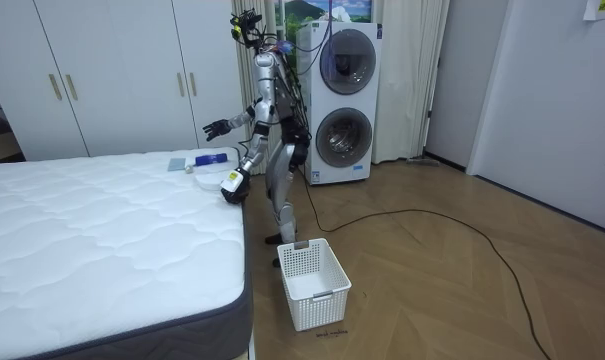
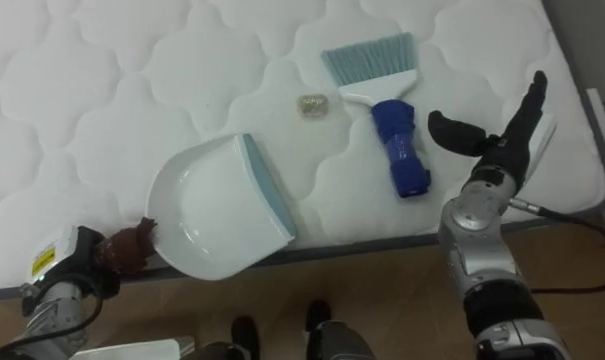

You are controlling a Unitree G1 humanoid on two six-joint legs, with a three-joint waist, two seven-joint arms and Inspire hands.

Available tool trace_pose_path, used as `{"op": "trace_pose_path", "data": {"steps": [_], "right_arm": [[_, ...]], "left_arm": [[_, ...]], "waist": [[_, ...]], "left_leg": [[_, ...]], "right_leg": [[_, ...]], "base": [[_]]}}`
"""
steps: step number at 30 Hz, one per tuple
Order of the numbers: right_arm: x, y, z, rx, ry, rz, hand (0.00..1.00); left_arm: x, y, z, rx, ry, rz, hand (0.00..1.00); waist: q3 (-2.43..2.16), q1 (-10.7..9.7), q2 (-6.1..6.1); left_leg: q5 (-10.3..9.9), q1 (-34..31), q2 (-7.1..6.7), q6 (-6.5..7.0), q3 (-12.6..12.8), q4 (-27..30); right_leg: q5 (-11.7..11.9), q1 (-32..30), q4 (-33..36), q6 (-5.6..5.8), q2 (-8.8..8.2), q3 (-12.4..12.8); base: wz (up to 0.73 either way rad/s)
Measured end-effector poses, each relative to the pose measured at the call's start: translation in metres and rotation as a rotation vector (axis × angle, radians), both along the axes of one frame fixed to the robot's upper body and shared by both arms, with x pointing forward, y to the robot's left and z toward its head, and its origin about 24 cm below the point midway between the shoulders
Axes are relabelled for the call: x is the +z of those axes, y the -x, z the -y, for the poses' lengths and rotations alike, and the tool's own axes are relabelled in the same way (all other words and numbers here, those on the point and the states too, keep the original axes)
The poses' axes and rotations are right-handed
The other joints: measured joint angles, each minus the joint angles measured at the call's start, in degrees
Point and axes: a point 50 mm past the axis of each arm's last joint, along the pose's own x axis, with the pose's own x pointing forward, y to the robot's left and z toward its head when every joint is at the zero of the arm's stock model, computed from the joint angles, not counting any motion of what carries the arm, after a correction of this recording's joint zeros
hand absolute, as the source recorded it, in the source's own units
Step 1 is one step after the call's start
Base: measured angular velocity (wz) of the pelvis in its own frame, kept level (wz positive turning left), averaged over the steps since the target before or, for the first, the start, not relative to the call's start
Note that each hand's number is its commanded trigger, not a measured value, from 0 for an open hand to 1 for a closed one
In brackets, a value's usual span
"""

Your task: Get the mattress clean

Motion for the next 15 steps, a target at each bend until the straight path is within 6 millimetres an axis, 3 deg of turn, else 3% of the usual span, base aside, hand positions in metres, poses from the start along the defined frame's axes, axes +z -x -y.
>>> {"op": "trace_pose_path", "data": {"steps": [11,15], "right_arm": [[-0.020,0.003,-0.008,0.114,0.014,-0.102,0.00],[-0.018,-0.002,-0.008,0.107,0.010,-0.103,0.00]], "left_arm": [[0.007,-0.013,0.005,-0.025,0.035,0.013,1.00],[0.010,-0.018,0.006,-0.028,0.038,0.026,1.00]], "waist": [[0.39,1.90,0.19],[0.87,2.36,0.94]], "left_leg": [[-0.11,-1.12,0.20,0.12,-0.70,0.63],[-0.20,-2.06,0.22,0.18,-1.15,1.09]], "right_leg": [[-0.25,-0.23,-0.12,-0.17,-0.17,-1.47],[-0.30,-0.70,0.01,-0.20,-0.28,-2.08]], "base": [[0.05],[0.06]]}}
